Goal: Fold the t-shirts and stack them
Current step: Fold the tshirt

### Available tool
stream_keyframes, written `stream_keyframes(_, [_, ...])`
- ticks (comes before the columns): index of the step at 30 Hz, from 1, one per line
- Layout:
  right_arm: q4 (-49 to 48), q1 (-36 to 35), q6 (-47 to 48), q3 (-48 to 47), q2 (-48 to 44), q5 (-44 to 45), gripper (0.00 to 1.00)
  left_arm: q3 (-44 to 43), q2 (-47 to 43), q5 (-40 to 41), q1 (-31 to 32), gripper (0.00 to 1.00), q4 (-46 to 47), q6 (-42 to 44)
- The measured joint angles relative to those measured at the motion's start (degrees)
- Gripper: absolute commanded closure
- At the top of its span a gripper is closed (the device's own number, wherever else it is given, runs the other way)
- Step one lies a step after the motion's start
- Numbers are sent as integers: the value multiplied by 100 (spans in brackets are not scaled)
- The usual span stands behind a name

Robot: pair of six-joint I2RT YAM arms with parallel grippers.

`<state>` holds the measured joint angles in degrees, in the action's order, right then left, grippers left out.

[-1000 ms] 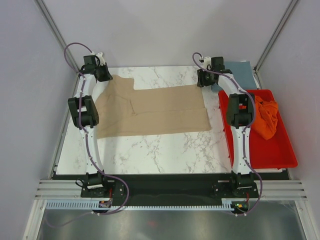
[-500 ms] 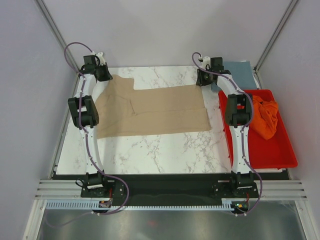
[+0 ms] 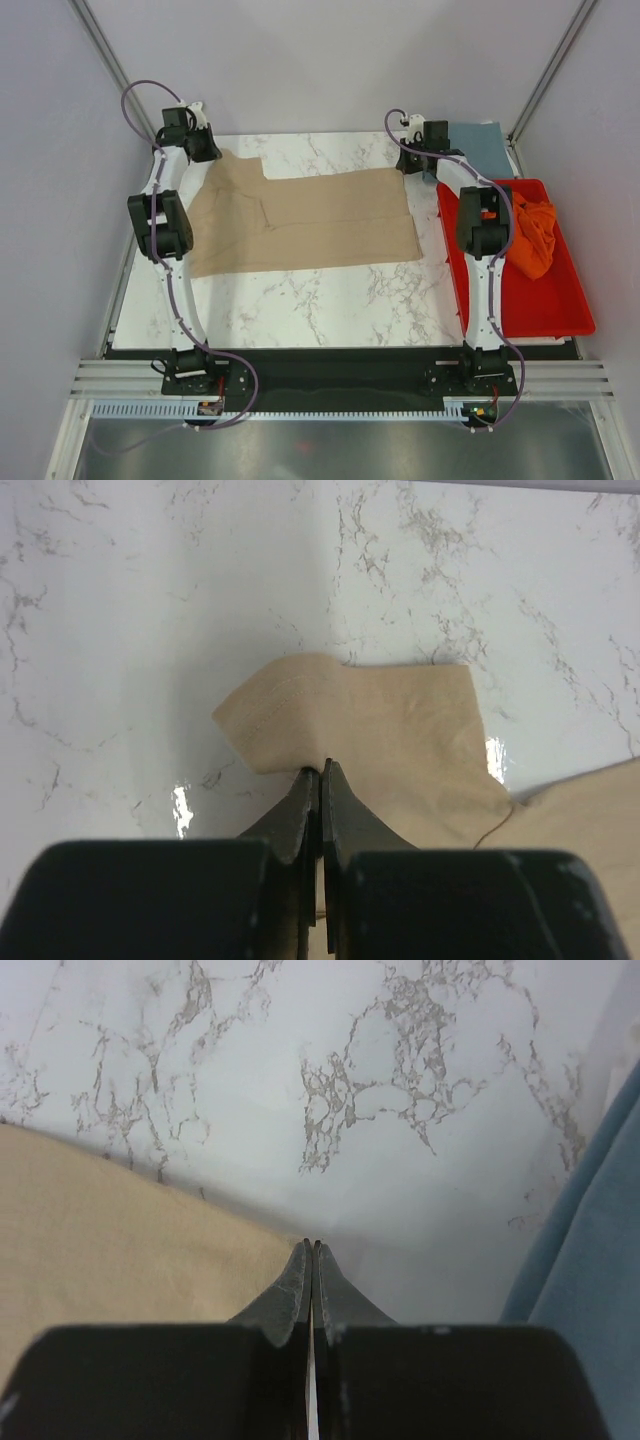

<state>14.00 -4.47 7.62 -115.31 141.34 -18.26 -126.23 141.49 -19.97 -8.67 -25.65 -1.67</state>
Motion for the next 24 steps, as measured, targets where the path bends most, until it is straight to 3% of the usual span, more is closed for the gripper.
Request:
stream_keyframes(12, [-1773,9,-122,1823,-1069,92,100,1115,-1342,39,-52,98,186,-4])
stream_keyframes(24, [-2736,9,-334,2979,-1587,168,100,2697,-2267,98,-114,98,361,13])
